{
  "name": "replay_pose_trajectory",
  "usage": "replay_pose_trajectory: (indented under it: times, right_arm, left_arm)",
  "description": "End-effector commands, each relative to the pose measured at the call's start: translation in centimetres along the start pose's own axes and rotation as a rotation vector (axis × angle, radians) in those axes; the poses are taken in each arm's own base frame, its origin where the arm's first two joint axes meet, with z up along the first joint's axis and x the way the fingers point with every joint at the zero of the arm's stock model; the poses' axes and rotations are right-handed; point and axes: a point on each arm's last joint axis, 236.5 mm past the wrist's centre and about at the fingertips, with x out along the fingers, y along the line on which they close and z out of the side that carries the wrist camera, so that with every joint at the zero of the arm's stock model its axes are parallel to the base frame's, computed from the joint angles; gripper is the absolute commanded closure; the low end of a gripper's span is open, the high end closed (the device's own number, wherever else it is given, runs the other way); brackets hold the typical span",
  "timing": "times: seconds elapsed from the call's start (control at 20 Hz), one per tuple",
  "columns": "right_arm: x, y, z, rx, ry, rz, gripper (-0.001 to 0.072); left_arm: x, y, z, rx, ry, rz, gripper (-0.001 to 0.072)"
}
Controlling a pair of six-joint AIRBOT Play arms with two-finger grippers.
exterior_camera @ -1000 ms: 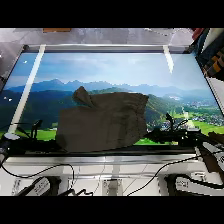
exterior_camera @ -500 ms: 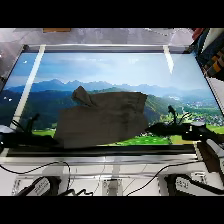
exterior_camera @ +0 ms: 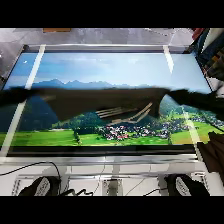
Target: Fold the clothes and pants, and hang the long-sleeved shirts on hangers.
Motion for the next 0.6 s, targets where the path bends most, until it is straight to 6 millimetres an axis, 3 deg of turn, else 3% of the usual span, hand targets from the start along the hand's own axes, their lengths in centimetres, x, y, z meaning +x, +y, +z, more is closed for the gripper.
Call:
replay_pose_trajectory:
  times: [0.0,0.15,0.3,0.45,0.55]
  right_arm:
    - [-5.9,10.7,8.6,-0.210,-0.293,0.034,0.0686]
    - [-10.1,18.7,11.4,-0.332,-0.431,0.113,0.0686]
    - [-12.7,23.6,11.8,-0.388,-0.487,0.159,0.0686]
    - [-13.0,24.4,11.5,-0.315,-0.472,0.184,0.0686]
    - [-12.0,22.4,11.2,-0.259,-0.431,0.138,0.0686]
  left_arm:
    - [-8.4,-7.6,13.2,0.226,-0.468,0.115,0.0706]
    - [-16.5,-12.9,17.7,0.406,-0.767,0.277,0.0705]
    - [-21.6,-17.4,18.4,0.546,-0.920,0.367,0.0706]
    - [-22.8,-18.2,18.6,0.549,-0.964,0.382,0.0705]
    - [-20.8,-16.3,18.6,0.516,-0.904,0.359,0.0707]
